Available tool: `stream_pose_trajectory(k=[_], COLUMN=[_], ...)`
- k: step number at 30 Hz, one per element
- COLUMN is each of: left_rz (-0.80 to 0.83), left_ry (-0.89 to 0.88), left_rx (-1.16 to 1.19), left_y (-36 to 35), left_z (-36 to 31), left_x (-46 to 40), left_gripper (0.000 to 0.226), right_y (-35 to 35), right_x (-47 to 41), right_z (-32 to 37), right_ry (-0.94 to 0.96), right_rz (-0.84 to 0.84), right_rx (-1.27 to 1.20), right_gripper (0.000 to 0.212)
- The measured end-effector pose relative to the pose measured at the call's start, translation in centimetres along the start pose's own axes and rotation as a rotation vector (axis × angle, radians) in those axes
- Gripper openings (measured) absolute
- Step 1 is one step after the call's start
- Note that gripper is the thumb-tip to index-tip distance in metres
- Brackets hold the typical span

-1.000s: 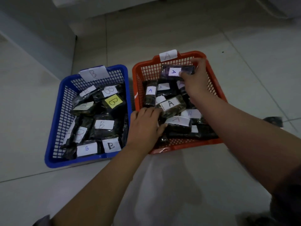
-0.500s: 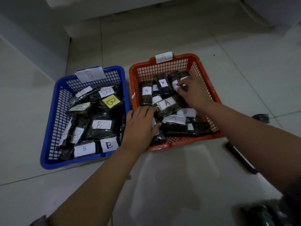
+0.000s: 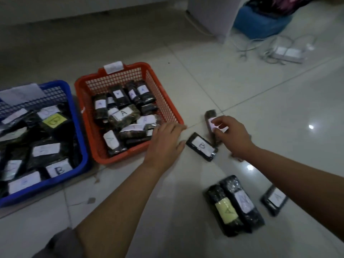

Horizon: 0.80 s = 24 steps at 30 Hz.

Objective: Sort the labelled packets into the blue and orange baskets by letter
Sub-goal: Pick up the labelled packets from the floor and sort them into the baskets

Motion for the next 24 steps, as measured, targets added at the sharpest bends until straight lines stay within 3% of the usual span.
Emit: stream_pose_trajectory(k=[4, 10, 21, 24], left_rz=[0.064, 0.321, 0.655, 0.621], left_ry=[-0.12, -0.061, -0.051, -0.09], left_rx=[0.023, 0.108, -0.169, -0.269], left_y=[-3.8, -7.6, -10.7, -10.1], left_z=[-3.4, -2.7, -2.4, -2.4], left_x=[-1.8, -3.3, -6.7, -6.8], left_gripper=[0.038, 0.051, 0.077, 0.073], right_y=[1.5, 2.5, -0.8, -1.2], right_x=[1.4, -1.8, -5.0, -5.8], right_z=[-4.8, -8.1, -9.9, -10.1], right_ry=[-0.059, -0.07, -0.113, -0.171], right_rz=[0.04, 0.045, 0.006, 0.004], right_rx=[0.057, 0.07, -0.067, -0.114], right_gripper=[0.023, 0.031, 0.044, 0.049])
Point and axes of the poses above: each hand's wrist, its own x-axis away from the middle knuckle, its own y-axis out of the back of the hand, z = x × y, the point moved 4 cm from there along -x, towards the middle knuckle, and after that the axes turned 14 degrees about z, right-handed, at the moved point
